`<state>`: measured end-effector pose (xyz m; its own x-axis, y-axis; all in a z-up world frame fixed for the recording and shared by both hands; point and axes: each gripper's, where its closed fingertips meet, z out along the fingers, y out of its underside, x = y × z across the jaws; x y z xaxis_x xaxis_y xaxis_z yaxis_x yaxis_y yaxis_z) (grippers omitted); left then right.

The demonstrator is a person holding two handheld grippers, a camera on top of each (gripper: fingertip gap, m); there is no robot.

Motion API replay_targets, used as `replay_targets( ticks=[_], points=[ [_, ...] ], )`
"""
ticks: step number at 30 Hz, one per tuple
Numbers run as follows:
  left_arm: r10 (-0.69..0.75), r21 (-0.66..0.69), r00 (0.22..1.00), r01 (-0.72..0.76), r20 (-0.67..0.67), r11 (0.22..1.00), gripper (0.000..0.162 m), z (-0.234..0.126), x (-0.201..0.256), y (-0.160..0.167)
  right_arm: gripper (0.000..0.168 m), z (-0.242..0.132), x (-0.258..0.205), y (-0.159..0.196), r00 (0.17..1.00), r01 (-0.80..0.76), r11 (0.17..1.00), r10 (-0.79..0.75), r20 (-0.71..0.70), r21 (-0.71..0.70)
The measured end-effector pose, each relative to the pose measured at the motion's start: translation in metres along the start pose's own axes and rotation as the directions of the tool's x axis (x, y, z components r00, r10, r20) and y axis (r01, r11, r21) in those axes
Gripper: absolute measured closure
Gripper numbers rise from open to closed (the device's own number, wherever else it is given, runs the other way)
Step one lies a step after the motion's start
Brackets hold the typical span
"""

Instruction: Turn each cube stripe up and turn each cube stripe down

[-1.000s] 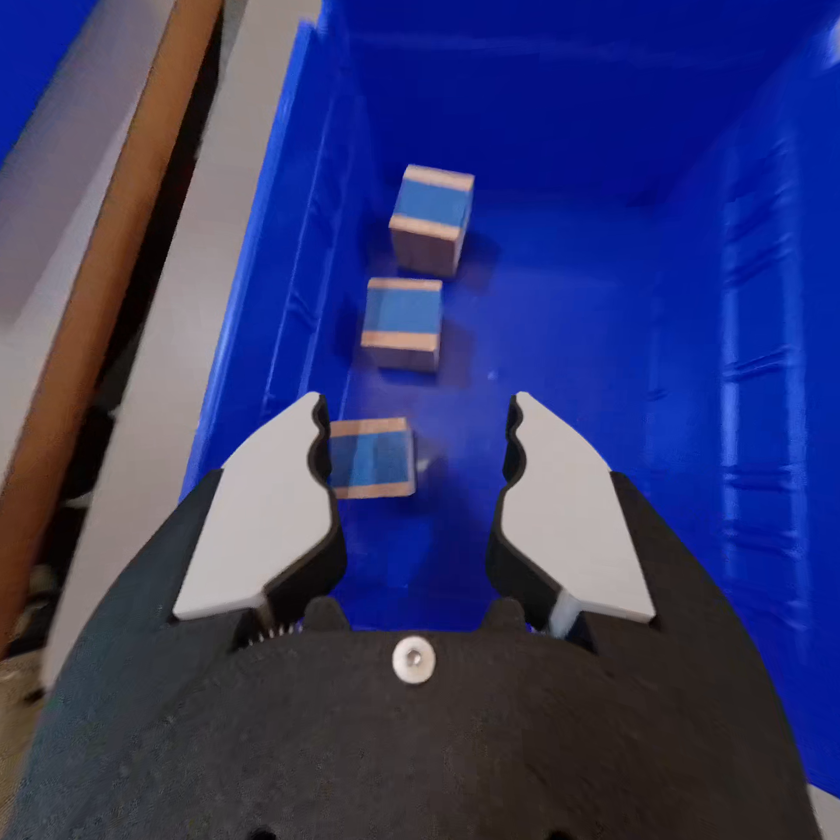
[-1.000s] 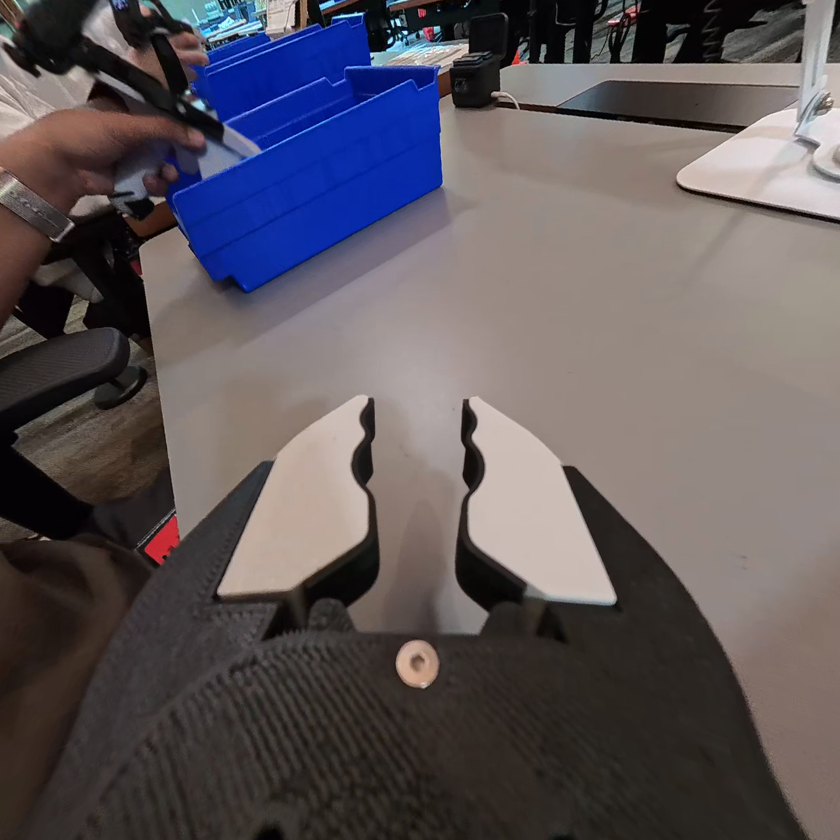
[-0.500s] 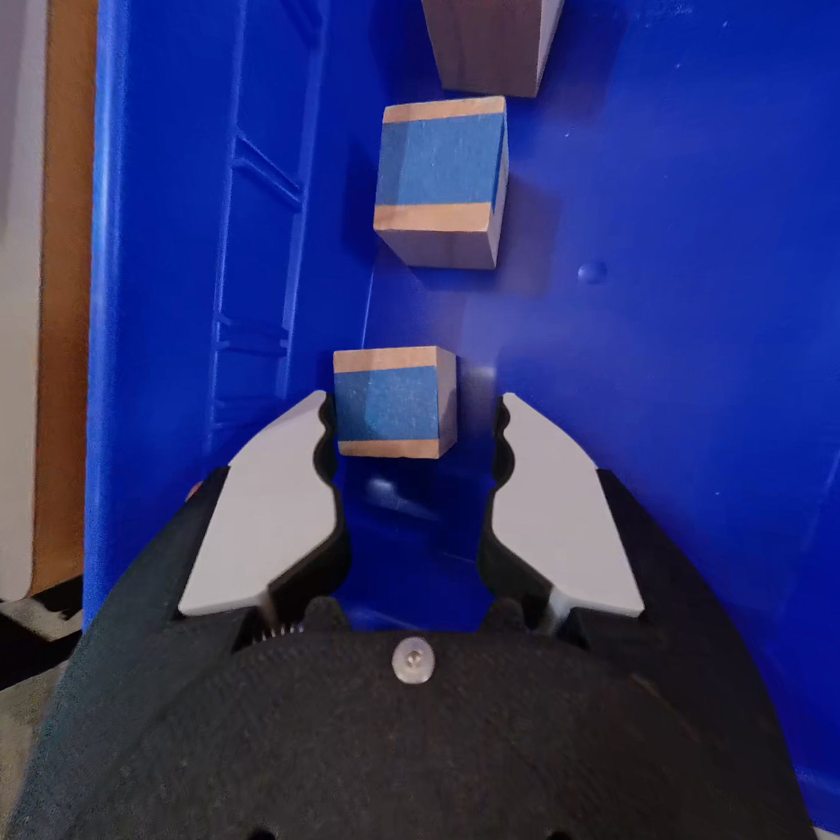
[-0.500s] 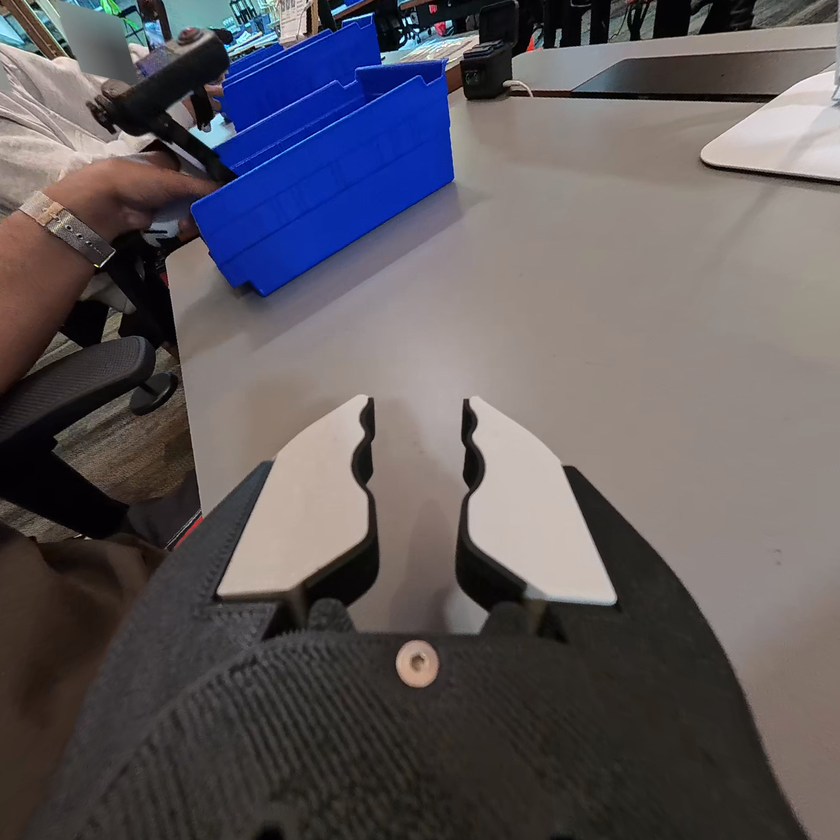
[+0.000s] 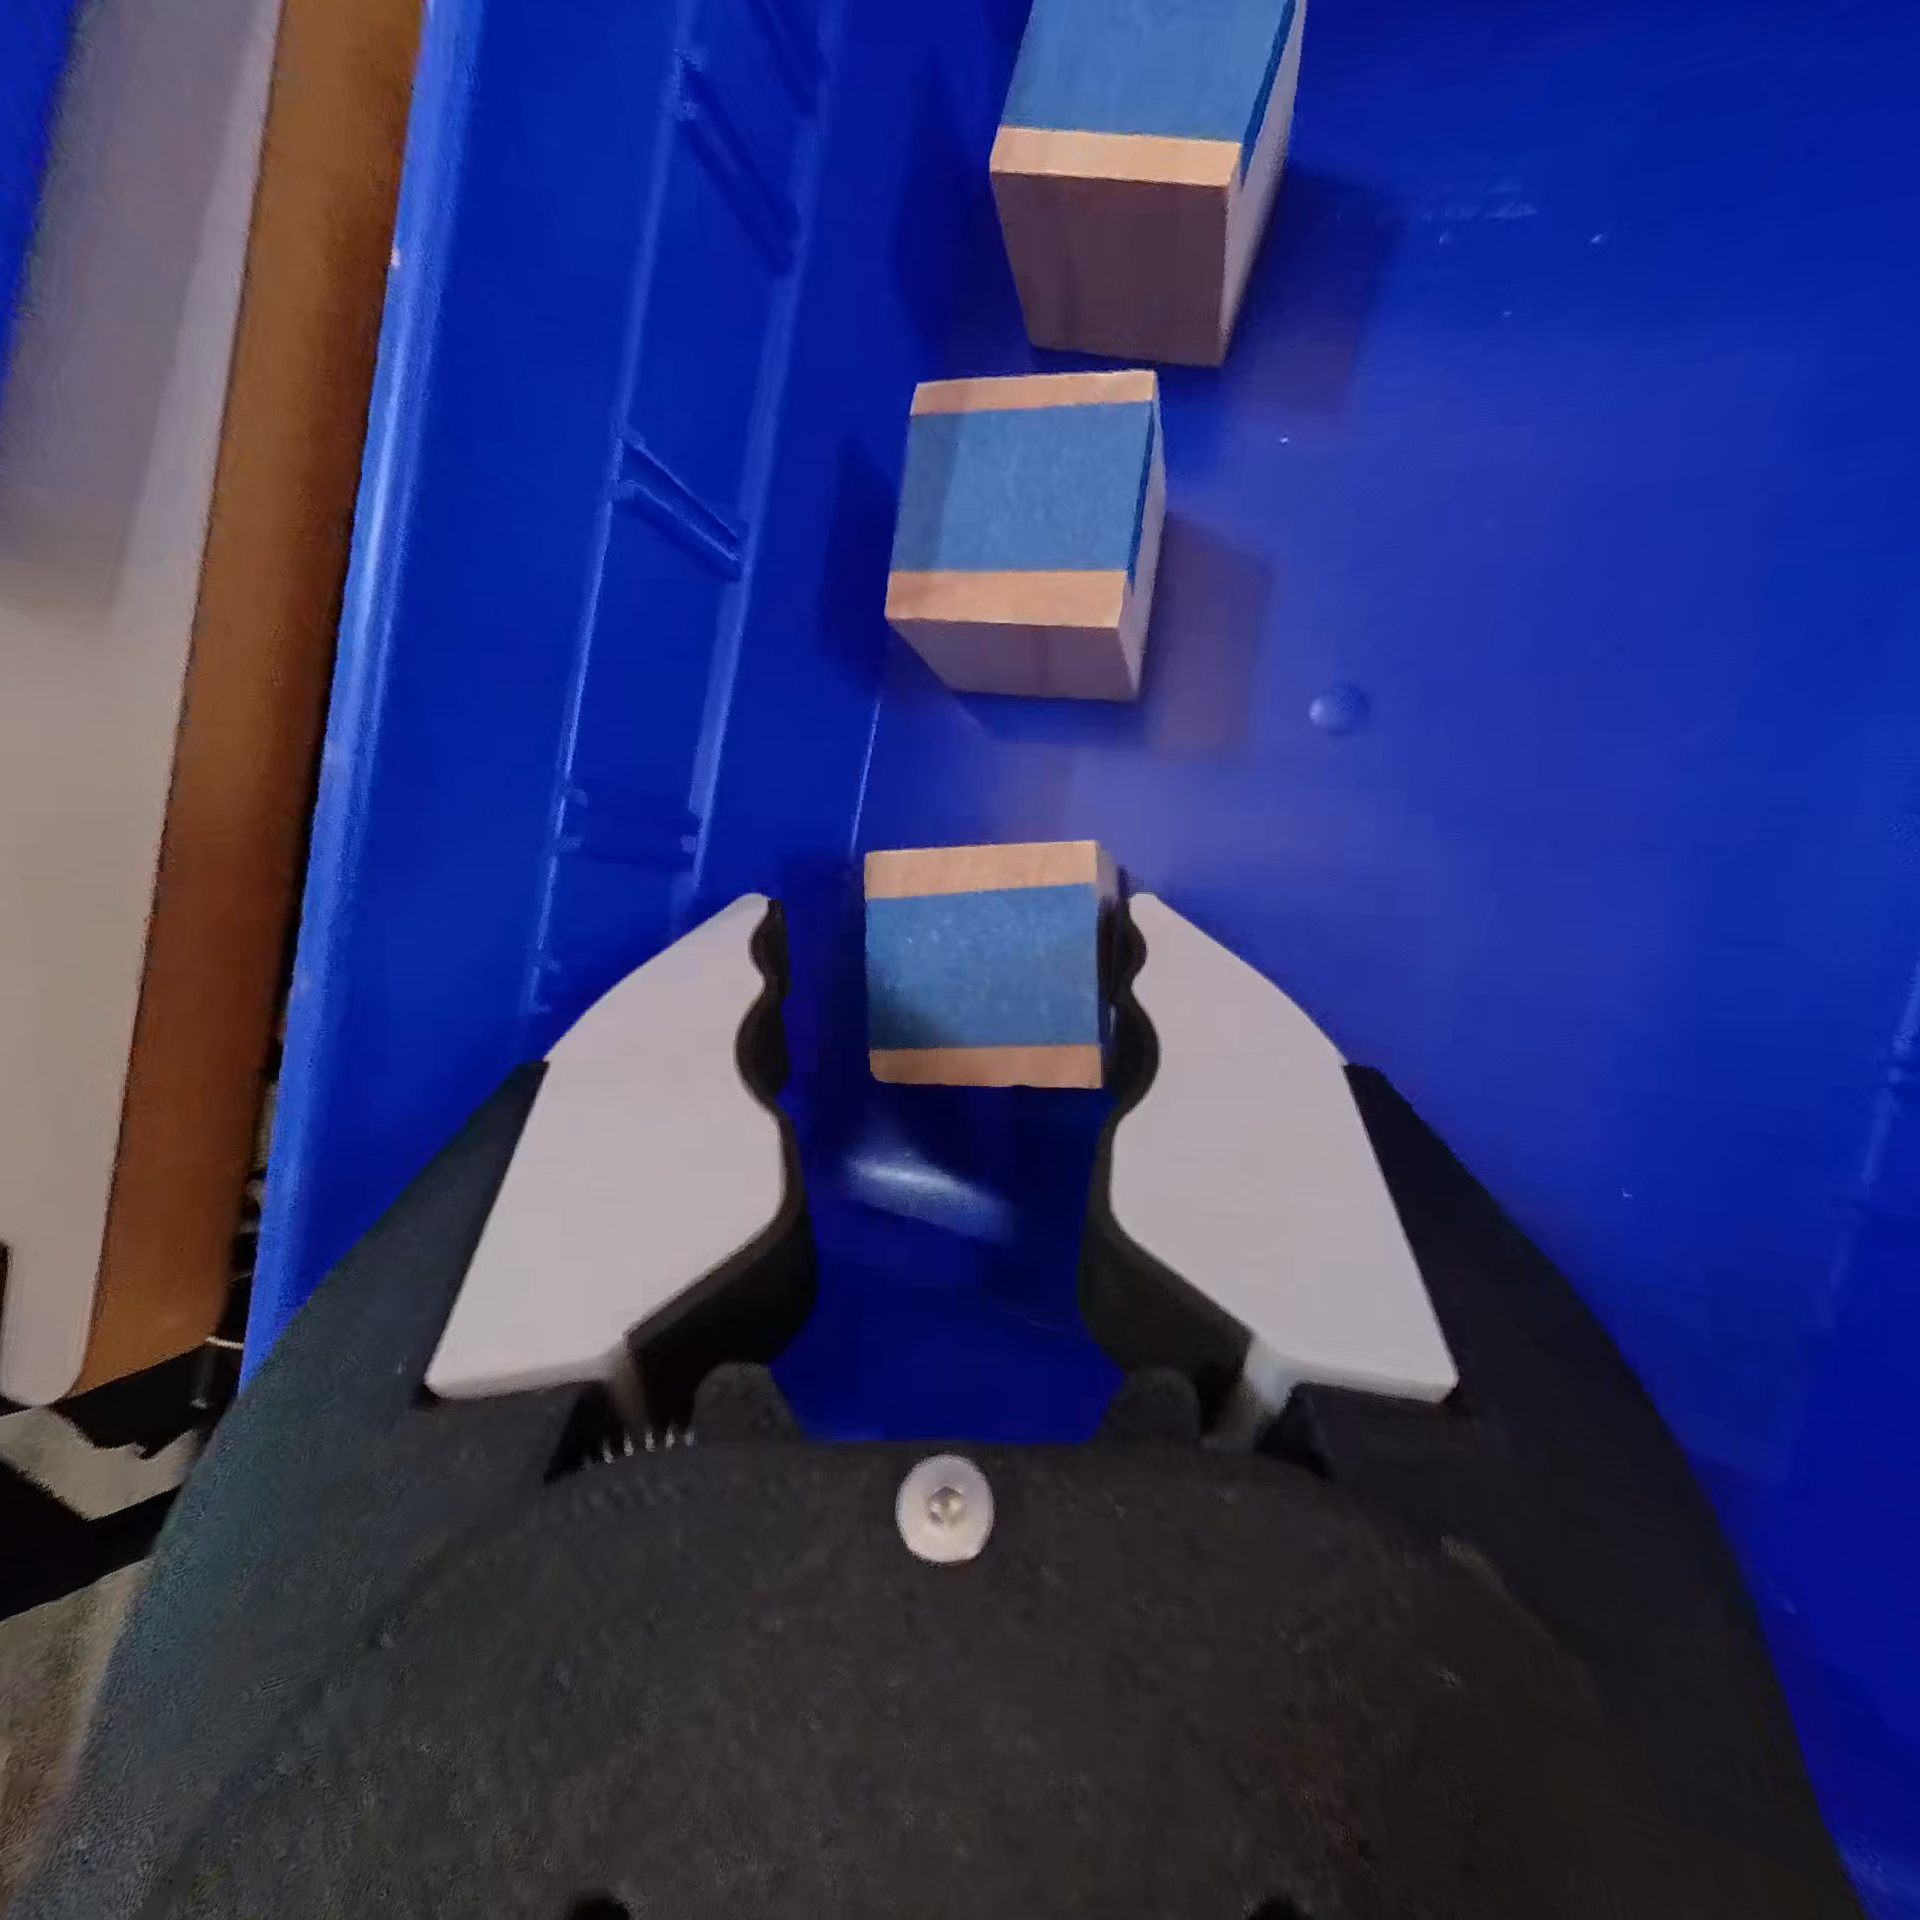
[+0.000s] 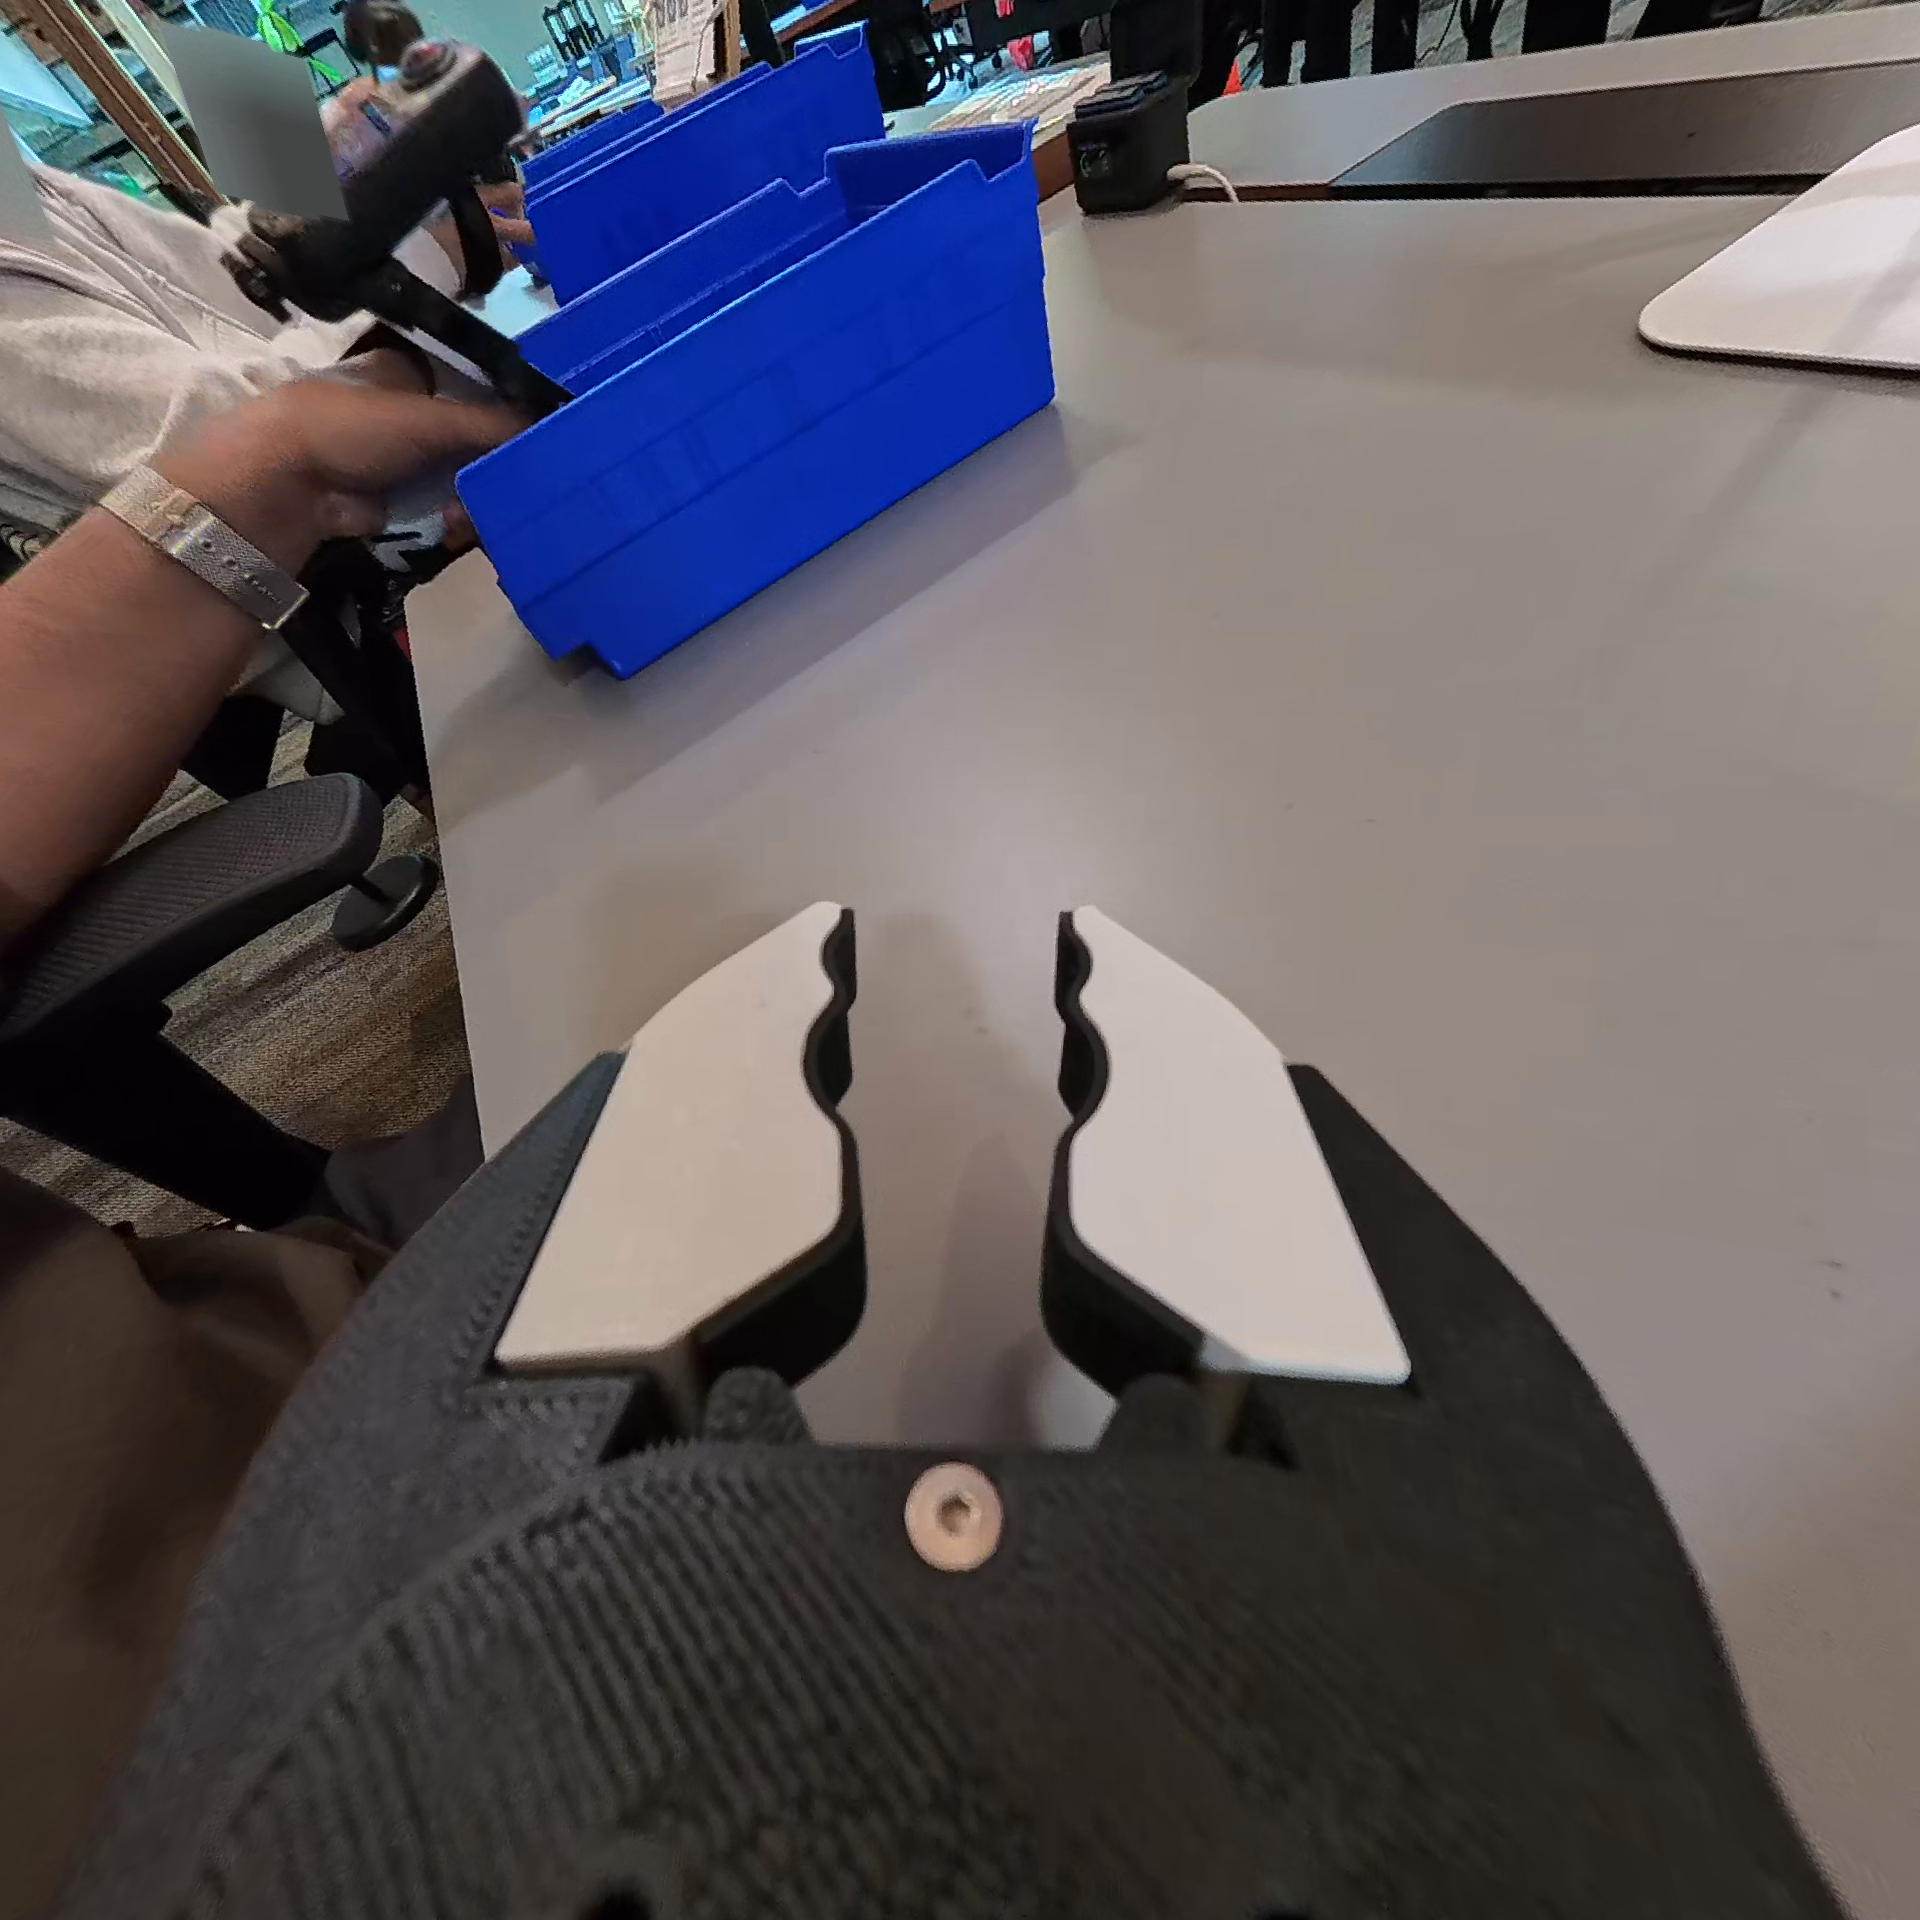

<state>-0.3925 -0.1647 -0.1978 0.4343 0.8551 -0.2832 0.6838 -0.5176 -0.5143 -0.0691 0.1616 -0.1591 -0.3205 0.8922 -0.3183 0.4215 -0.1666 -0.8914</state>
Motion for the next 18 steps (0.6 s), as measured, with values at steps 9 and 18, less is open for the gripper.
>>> replay_targets(
  ticks=[9, 18],
  points=[
    [0.037, -0.037, 0.999, -0.038, -0.039, 0.999, 0.113, 0.004, 0.008, 0.006, 0.131, 0.001, -0.002, 0.001, 1.0, -0.021, 1.0, 0.021, 0.019, -0.004],
    [-0.044, 0.239, 0.999, 0.05, -0.031, 0.97, 0.115, -0.042, -0.003, -0.045, 0.131, 0.002, -0.005, 0.002, 1.0, -0.011, 1.0, 0.011, 0.02, -0.009]
  ],
)
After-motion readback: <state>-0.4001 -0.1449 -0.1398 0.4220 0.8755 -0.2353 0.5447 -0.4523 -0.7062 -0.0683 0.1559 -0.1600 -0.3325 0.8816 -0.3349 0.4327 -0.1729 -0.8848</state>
